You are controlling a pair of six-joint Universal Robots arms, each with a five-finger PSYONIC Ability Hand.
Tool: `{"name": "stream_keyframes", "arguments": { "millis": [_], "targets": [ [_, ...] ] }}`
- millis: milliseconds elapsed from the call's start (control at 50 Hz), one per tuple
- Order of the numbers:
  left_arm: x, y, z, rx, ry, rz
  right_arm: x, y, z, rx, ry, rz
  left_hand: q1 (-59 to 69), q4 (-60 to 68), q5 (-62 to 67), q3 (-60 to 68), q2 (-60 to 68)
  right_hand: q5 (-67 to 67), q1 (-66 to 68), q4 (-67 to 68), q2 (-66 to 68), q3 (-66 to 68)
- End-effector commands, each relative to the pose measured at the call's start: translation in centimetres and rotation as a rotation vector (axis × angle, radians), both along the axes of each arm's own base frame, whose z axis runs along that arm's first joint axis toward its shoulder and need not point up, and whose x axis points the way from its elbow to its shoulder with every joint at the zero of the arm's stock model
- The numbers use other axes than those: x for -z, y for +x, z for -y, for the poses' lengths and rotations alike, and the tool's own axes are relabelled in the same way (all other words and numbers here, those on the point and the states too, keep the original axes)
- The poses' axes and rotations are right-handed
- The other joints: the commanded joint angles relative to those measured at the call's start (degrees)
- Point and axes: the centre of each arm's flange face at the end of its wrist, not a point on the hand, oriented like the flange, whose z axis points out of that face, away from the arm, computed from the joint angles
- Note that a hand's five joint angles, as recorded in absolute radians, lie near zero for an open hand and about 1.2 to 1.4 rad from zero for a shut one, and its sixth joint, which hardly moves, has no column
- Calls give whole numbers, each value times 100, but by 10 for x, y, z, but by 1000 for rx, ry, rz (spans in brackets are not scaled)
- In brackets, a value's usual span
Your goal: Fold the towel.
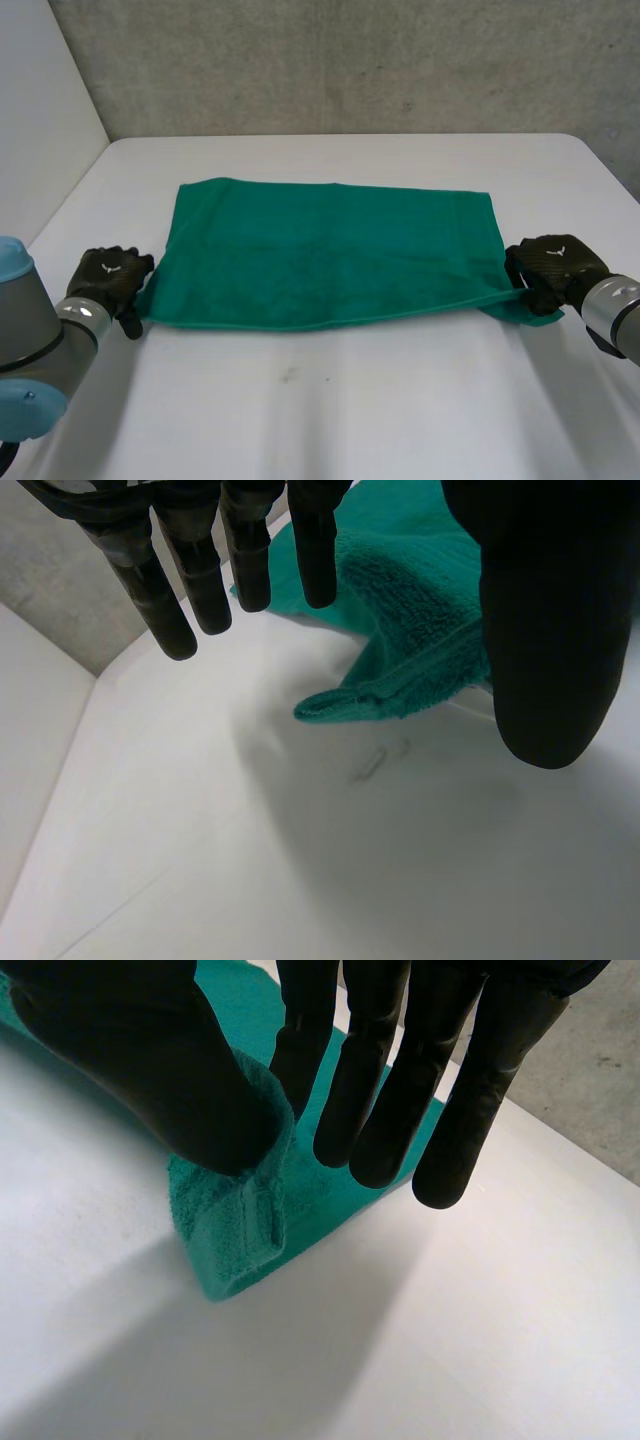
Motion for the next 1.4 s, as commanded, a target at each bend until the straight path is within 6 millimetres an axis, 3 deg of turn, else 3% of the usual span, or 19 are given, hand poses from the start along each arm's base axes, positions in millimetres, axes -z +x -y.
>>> {"name": "stream_keyframes", "arguments": {
  "millis": [20, 340, 500, 540, 600, 640, 720, 760, 800, 880, 960, 1040, 1060, 1140, 1240, 1340, 1360, 1380, 1400],
  "targets": [
    [4, 1, 1, 28, 12, -17, 3, 2, -3, -9, 12, 2, 211, 390, 421, 330, 362, 1357, 2399, 1193, 1263, 1234],
    [8, -6, 4, 71, 26, -88, 4, 1, -3, -4, 14, 1, 1252, 1431, 1463, 1371, 1403, 1357, 2399, 1193, 1263, 1234],
    [-2, -7, 14, 66, -14, -124, -1, 0, 1, 4, -6, -2, 5951, 6130, 6161, 6070, 6102, 1357, 2399, 1193, 1263, 1234],
    [-4, -6, 13, 67, -19, -121, -3, -1, 2, 7, -12, -3, 5962, 6141, 6172, 6081, 6113, 1357, 2399, 1193, 1263, 1234],
    [-16, -9, 5, 74, -40, -109, -21, -1, 6, 8, -57, -8, 5962, 6141, 6172, 6081, 6113, 1357, 2399, 1193, 1263, 1234],
    [-30, -10, 1, 81, -74, -105, -48, -1, 2, -2, -82, -29, 5962, 6141, 6172, 6081, 6113, 1357, 2399, 1193, 1263, 1234],
    [-80, -11, -22, 105, -192, -91, -87, -2, -11, -36, -75, -106, 5962, 6141, 6172, 6081, 6113, 1357, 2399, 1193, 1263, 1234],
    [-90, -11, -28, 111, -216, -85, -100, -5, -16, -47, -66, -144, 5962, 6141, 6172, 6081, 6113, 1357, 2399, 1193, 1263, 1234],
    [-123, -9, -48, 120, -277, -64, -118, -7, -28, -71, -49, -208, 5962, 6141, 6172, 6081, 6113, 1357, 2399, 1193, 1263, 1234],
    [-137, -7, -70, 138, -259, -25, -136, -9, -48, -131, -27, -320, 5962, 6141, 6172, 6081, 6113, 1357, 2399, 1193, 1263, 1234],
    [-122, -5, -75, 151, -160, 23, -132, -10, -54, -157, 9, -393, 5962, 6141, 6172, 6081, 6113, 1357, 2399, 1193, 1263, 1234],
    [-96, -3, -68, 151, -45, 57, -112, -11, -51, -150, 68, -401, 5962, 6141, 6172, 6081, 6113, 1357, 2399, 1193, 1263, 1234],
    [-75, -1, -61, 146, 31, 77, -96, -11, -45, -153, 112, -403, 5962, 6141, 6172, 6081, 6113, 1357, 2399, 1193, 1263, 1234],
    [-54, 3, -51, 135, 105, 104, -62, -14, -27, -137, 179, -422, 5962, 6141, 6172, 6081, 6113, 1357, 2399, 1193, 1263, 1234],
    [-36, 1, -25, 158, 132, 155, -41, -19, -4, -80, 169, -470, 5930, 6109, 6140, 6049, 6081, 1357, 2399, 1193, 1263, 1234],
    [-61, -8, 14, 156, -8, 210, -57, 4, 24, -66, -5, -476, 5962, 6141, 6172, 6081, 6113, 1357, 2399, 1193, 1263, 1234],
    [-70, -11, 21, 152, -47, 211, -67, 9, 30, -56, -58, -461, 5962, 6141, 6172, 6081, 6113, 1357, 2399, 1193, 1263, 1234],
    [-94, -21, 34, 149, -143, 207, -92, 20, 43, -29, -177, -413, 5962, 6141, 6172, 6081, 6113, 1357, 2399, 1193, 1263, 1234],
    [-94, -21, 34, 149, -144, 207, -108, 24, 49, -10, -241, -378, 5962, 6141, 6172, 6081, 6113, 1357, 2399, 1193, 1263, 1234]
  ]
}}
